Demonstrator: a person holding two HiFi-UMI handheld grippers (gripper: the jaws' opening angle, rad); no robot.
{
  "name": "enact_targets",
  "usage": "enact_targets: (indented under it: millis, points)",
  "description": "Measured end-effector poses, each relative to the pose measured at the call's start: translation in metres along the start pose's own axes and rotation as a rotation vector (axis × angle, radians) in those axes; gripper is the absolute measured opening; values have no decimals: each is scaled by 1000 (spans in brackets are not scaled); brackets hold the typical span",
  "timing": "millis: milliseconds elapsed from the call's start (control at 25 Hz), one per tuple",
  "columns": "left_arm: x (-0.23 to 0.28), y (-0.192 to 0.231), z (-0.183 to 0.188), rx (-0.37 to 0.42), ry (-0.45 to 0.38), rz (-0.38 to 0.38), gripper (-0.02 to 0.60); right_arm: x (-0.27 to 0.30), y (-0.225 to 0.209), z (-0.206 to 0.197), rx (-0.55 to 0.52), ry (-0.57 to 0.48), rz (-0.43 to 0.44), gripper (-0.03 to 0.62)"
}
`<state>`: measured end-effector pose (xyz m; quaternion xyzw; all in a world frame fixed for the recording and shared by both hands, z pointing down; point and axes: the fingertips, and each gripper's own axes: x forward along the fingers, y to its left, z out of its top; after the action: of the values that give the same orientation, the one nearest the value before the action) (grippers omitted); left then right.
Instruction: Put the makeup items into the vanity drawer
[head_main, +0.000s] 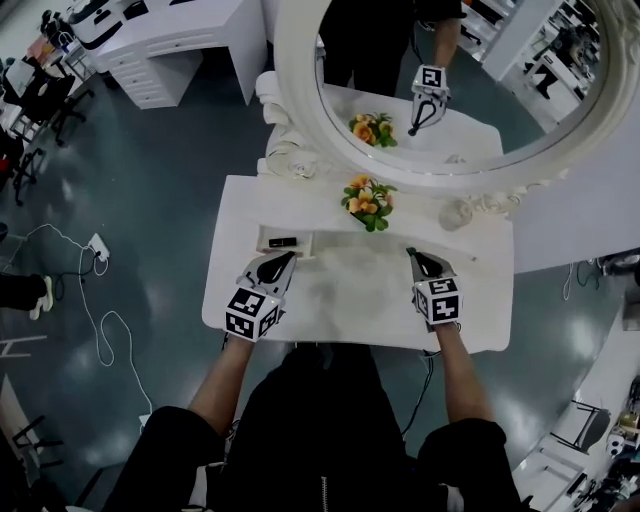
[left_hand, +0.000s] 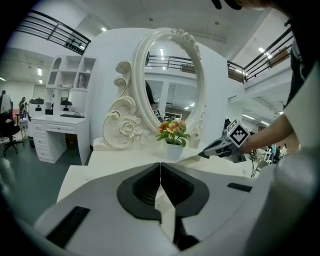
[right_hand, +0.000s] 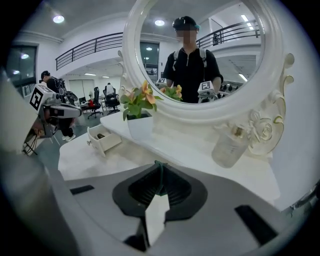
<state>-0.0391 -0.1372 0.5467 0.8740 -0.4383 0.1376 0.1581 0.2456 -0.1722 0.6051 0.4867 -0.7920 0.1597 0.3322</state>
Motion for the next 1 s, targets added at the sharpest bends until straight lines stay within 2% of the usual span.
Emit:
enact_targets:
  millis: [760, 1000]
  points:
    - [-99, 63, -33, -107, -34, 237, 21, 53, 157, 82, -225, -63, 278, 26]
    - [-119, 73, -39, -129, -45, 284, 21, 61, 185, 96, -261, -70, 328, 26]
